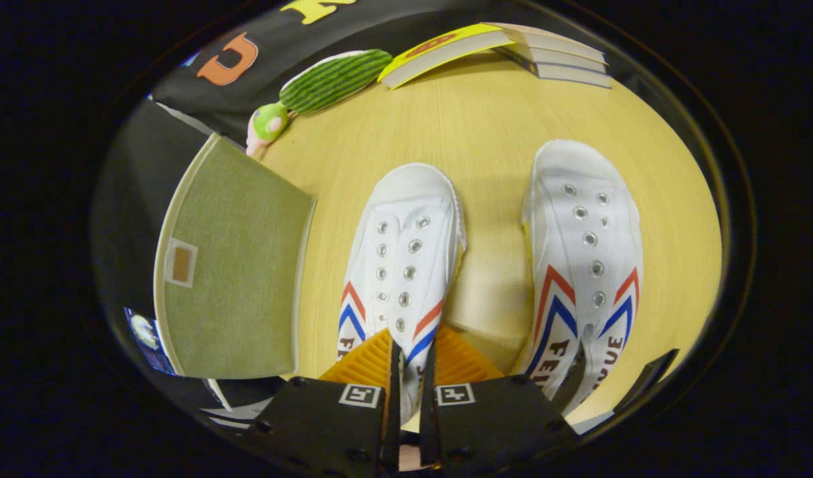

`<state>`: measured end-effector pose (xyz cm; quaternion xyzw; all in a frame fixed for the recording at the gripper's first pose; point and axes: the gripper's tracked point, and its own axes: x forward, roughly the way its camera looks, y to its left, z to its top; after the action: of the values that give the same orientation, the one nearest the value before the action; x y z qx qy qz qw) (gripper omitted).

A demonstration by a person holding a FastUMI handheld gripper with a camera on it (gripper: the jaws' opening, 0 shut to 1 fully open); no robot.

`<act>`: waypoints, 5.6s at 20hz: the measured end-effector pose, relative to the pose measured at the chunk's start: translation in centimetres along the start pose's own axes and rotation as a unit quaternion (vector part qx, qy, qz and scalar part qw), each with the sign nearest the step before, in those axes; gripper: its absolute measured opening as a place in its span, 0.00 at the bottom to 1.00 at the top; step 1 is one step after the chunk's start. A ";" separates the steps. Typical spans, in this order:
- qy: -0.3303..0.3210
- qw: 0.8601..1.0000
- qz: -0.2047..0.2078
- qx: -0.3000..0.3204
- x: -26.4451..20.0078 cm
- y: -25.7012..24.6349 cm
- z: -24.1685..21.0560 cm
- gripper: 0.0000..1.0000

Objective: Open the storage box then place both shoes into the box .Put the left shoe in first, then the right shoe, with the right side of both shoes facing outward in a uniform manner.

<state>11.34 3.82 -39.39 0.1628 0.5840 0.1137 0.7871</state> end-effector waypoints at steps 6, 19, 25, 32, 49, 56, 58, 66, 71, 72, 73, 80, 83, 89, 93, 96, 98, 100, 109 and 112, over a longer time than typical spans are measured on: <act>-0.010 0.998 0.044 0.052 -0.7 1.0 -0.2 0.07; -0.120 0.988 0.085 0.035 -15.9 11.2 0.5 0.06; -0.145 0.983 0.103 -0.049 -20.8 21.4 0.3 0.06; -0.115 0.987 0.103 -0.032 -14.8 28.8 1.5 0.06; 0.018 0.994 0.107 0.019 0.2 32.8 0.2 0.18; 0.002 0.993 0.117 -0.022 -0.1 34.1 0.8 0.69; -0.011 0.993 0.109 -0.039 -0.7 34.0 0.7 0.93; -0.050 0.992 0.084 -0.078 -4.7 31.7 0.3 0.93; -0.101 0.987 0.034 -0.120 -10.6 28.0 1.0 0.93; -0.114 0.985 0.024 -0.126 -11.9 27.0 1.4 0.94; -0.128 0.983 0.014 -0.131 -13.4 25.9 1.8 0.94; -0.166 0.974 -0.077 -0.130 -20.3 14.5 2.6 0.94; -0.151 0.974 -0.120 -0.116 -20.1 8.0 2.5 0.96; -0.085 0.975 -0.192 -0.070 -14.7 -5.4 1.0 0.98; -0.046 0.979 -0.199 -0.011 -10.9 -11.4 1.2 0.98; -0.027 0.984 -0.173 0.018 -8.9 -12.7 1.1 0.98; -0.012 0.987 -0.161 0.024 -7.9 -12.9 0.9 0.98; -0.003 0.987 -0.159 0.022 -7.0 -13.0 1.0 0.96; -0.003 0.990 -0.143 0.010 -5.5 -11.8 1.2 0.45; -0.019 0.991 -0.122 0.055 -6.0 -11.8 1.6 0.17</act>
<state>10.97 -9.46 -38.26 0.1356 0.5898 -0.0192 0.7958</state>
